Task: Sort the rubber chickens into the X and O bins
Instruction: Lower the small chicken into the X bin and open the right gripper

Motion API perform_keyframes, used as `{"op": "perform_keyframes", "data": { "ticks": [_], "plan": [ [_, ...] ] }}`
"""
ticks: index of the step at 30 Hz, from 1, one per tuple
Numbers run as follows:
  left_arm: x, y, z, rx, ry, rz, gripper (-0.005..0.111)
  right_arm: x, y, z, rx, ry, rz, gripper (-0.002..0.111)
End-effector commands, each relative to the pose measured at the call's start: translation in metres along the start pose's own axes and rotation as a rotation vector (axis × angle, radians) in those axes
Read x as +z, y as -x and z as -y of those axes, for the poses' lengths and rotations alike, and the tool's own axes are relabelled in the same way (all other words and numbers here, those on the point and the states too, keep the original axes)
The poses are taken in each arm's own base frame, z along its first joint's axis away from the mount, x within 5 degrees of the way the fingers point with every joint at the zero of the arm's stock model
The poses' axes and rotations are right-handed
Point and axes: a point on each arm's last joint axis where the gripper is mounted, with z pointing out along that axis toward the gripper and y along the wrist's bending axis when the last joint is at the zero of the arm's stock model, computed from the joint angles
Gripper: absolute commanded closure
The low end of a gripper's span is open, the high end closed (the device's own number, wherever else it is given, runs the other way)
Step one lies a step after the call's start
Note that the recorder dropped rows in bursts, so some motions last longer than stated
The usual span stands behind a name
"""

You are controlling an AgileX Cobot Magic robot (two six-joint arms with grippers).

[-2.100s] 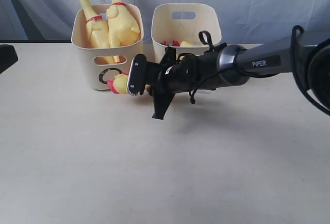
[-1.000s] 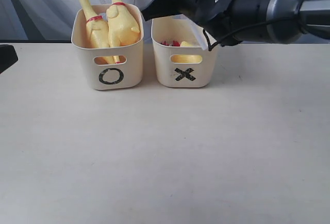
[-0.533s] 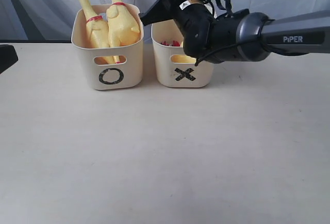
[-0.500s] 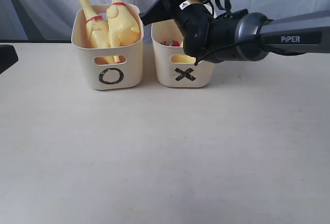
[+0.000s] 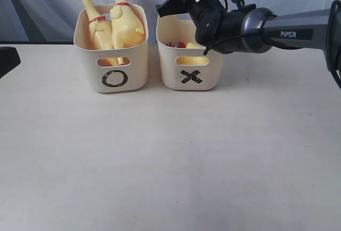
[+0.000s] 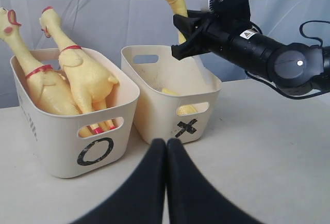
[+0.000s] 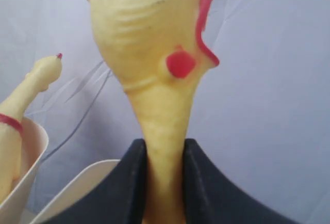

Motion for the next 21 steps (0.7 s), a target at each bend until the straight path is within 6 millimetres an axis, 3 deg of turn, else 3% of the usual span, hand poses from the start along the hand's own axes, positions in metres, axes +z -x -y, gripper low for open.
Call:
{"op": "perform_keyframes", "data": {
  "ticks": [1,11,13,18,21],
  "plan": [
    [-0.001,0.0,0.001,-0.013,0.001,0.011,0.106,0.005,-0.015,0.003,0.027,-0.004,-0.049,0.109],
    [-0.001,0.0,0.001,-0.013,-0.003,0.011,0.106,0.01,-0.039,-0.003,0.033,0.029,-0.126,0.108],
    [-0.001,0.0,0.001,-0.013,-0.003,0.011,0.106,0.01,-0.041,-0.004,0.032,0.032,-0.131,0.102],
    [-0.001,0.0,0.001,-0.013,-0.003,0.011,0.106,0.011,-0.042,-0.004,0.033,0.033,-0.132,0.069],
    [-0.001,0.0,0.001,-0.013,-0.003,0.011,0.106,0.011,-0.042,-0.004,0.033,0.031,-0.131,0.063]
  ]
}}
